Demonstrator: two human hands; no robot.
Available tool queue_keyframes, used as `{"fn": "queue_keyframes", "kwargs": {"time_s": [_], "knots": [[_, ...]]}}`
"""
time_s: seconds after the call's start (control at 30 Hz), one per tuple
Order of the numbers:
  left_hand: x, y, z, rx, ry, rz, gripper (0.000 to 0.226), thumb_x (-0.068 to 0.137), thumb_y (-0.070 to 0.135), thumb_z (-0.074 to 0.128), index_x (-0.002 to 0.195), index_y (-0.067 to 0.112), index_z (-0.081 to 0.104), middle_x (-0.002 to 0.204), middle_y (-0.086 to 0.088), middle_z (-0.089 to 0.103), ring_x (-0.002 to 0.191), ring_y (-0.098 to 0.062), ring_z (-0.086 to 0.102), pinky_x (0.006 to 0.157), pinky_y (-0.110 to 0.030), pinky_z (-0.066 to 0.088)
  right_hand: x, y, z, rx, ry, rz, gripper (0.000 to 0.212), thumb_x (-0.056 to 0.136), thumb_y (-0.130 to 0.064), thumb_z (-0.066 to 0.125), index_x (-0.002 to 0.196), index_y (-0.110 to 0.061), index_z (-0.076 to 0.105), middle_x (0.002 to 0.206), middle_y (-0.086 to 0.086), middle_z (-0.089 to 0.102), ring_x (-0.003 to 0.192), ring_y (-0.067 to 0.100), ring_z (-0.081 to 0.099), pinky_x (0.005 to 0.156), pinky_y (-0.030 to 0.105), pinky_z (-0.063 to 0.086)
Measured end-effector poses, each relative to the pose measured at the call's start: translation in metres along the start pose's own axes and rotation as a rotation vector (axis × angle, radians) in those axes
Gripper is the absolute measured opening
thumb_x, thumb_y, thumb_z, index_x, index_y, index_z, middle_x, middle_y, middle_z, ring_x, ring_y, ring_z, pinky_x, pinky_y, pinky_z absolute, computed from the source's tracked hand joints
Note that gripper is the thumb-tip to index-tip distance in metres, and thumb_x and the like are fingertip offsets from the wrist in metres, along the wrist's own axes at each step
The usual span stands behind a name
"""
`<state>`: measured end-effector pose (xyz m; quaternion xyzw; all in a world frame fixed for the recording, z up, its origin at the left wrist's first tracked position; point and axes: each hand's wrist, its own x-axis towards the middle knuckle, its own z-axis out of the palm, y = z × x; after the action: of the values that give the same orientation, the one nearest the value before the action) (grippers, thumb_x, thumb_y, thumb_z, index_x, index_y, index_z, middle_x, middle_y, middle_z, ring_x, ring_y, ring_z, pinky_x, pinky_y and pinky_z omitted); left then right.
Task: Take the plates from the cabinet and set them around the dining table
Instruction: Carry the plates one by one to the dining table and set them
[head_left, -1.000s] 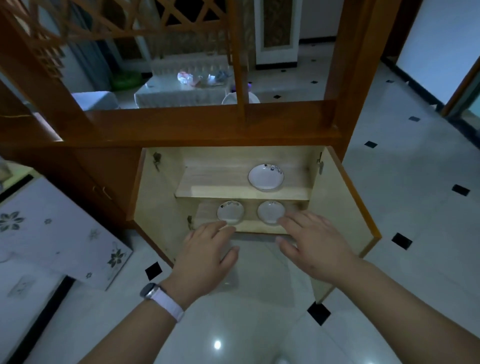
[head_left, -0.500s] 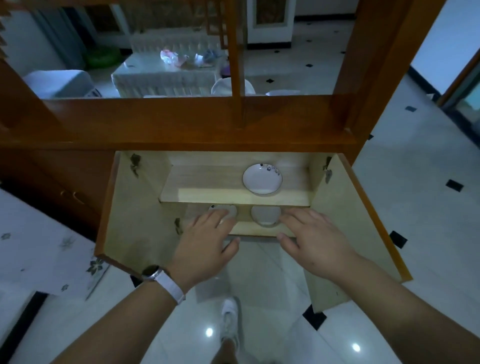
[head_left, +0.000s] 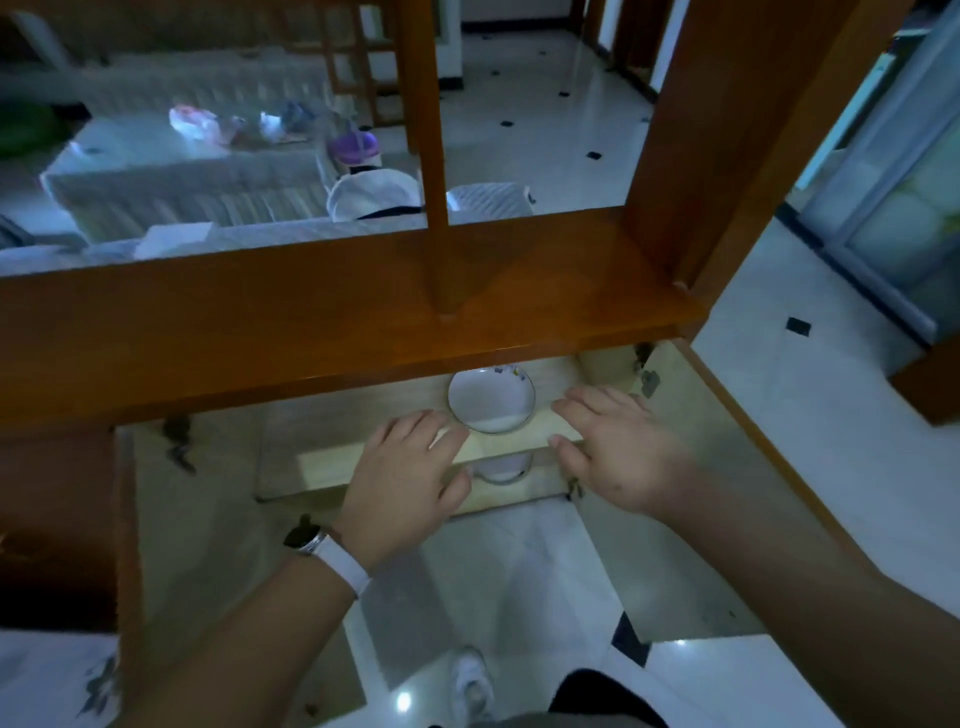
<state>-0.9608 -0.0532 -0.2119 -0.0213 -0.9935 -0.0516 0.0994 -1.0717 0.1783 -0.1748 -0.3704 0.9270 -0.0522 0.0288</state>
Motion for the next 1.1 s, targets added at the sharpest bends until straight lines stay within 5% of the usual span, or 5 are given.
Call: {"fn": "queue_keyframes", "kwargs": {"time_s": [0.2, 0.63, 1.1], "knots": [[0.03, -0.02, 0.014, -0.012, -0.029, 0.09, 0.038, 0.087, 0.043, 0.049, 0.113, 0.021, 0.067, 0.118, -0.001, 0.065, 0.11, -0.024, 0.057, 0.089, -0.035, 0.036, 0.019, 0.003, 0.006, -0.014, -0.052, 0.049, 0.059, 0.09, -0.051, 0.024, 0.123, -0.018, 0.06, 0.13, 0.004, 0.058, 0.116, 0.025, 0.053, 0.094, 0.041, 0.041], [0.093, -0.049, 0.15, -0.076, -0.152, 0.174, 0.04, 0.087, 0.036, 0.051, 0.119, 0.016, 0.065, 0.126, -0.008, 0.062, 0.116, -0.03, 0.052, 0.093, -0.039, 0.034, 0.081, 0.074, 0.12, 0.001, -0.205, 0.063, 0.049, 0.098, -0.044, 0.036, 0.138, -0.017, 0.043, 0.143, 0.006, 0.043, 0.129, 0.028, 0.039, 0.102, 0.044, 0.032], [0.135, -0.118, 0.335, -0.145, -0.254, -0.299, 0.047, 0.082, 0.04, 0.046, 0.116, 0.011, 0.062, 0.11, -0.016, 0.064, 0.096, -0.038, 0.056, 0.075, -0.041, 0.048, 0.186, 0.133, 0.305, 0.174, -0.182, 0.178, 0.046, 0.094, -0.039, 0.044, 0.132, -0.014, 0.05, 0.132, 0.009, 0.053, 0.113, 0.028, 0.05, 0.088, 0.039, 0.043]]}}
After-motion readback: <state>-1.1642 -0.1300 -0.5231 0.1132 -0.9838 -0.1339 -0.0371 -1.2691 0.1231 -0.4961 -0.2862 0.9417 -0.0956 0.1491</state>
